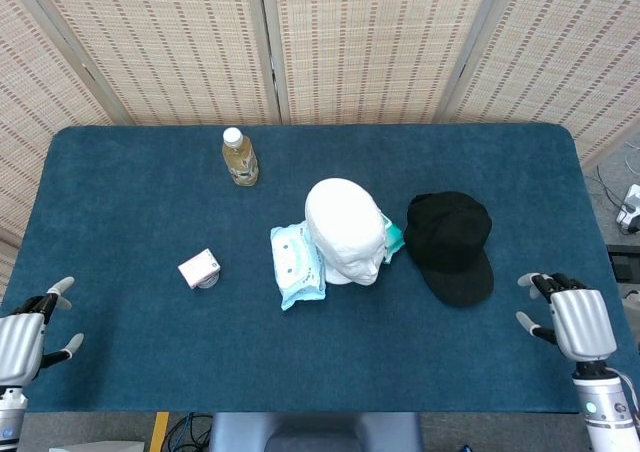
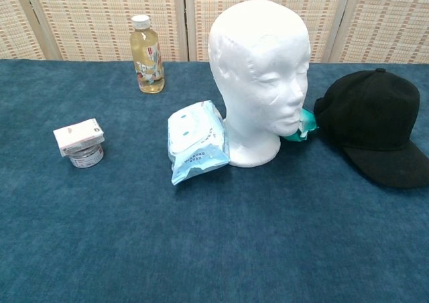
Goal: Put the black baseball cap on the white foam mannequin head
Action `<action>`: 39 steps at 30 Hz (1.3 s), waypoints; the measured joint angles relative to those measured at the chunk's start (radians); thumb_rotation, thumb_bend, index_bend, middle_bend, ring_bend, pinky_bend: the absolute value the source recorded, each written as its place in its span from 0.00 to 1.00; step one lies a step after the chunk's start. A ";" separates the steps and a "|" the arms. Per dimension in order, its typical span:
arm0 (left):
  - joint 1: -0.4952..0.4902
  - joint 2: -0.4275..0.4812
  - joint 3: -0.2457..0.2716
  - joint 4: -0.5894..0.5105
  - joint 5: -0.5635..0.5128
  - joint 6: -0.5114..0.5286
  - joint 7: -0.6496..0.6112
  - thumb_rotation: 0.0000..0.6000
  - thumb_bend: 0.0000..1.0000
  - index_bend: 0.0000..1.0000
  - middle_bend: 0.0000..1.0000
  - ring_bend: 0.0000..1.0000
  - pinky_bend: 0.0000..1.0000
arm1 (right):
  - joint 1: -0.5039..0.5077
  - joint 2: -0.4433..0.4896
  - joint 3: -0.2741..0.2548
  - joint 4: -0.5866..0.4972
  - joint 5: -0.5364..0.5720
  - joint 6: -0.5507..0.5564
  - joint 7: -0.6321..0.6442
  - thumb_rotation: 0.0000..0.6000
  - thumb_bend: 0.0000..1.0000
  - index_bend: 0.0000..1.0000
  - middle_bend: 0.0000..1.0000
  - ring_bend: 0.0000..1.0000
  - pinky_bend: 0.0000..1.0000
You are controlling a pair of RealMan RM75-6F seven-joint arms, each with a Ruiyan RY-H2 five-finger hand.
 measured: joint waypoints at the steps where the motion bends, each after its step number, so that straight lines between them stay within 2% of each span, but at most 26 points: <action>1: 0.000 0.000 0.000 0.001 -0.002 -0.002 -0.001 1.00 0.19 0.17 0.41 0.32 0.47 | 0.003 -0.003 0.000 0.014 0.001 -0.009 -0.009 1.00 0.04 0.51 0.64 0.51 0.63; 4: -0.003 -0.001 -0.002 0.004 -0.011 -0.011 -0.001 1.00 0.19 0.17 0.41 0.32 0.47 | 0.016 -0.013 -0.002 0.055 0.000 -0.031 -0.024 1.00 0.00 0.55 0.70 0.55 0.67; 11: -0.003 -0.001 -0.003 0.001 -0.016 -0.014 0.002 1.00 0.19 0.17 0.42 0.32 0.47 | 0.051 -0.048 -0.008 0.181 -0.033 -0.056 -0.019 1.00 0.00 0.63 0.82 0.61 0.71; 25: -0.004 0.003 -0.003 -0.002 -0.038 -0.030 0.006 1.00 0.19 0.17 0.42 0.32 0.48 | 0.108 -0.159 -0.051 0.393 -0.074 -0.133 0.023 1.00 0.00 0.66 0.84 0.63 0.72; 39: -0.002 0.008 -0.004 -0.005 -0.044 -0.032 0.002 1.00 0.19 0.17 0.42 0.32 0.48 | 0.134 -0.286 -0.071 0.580 -0.080 -0.155 0.112 1.00 0.00 0.66 0.85 0.63 0.73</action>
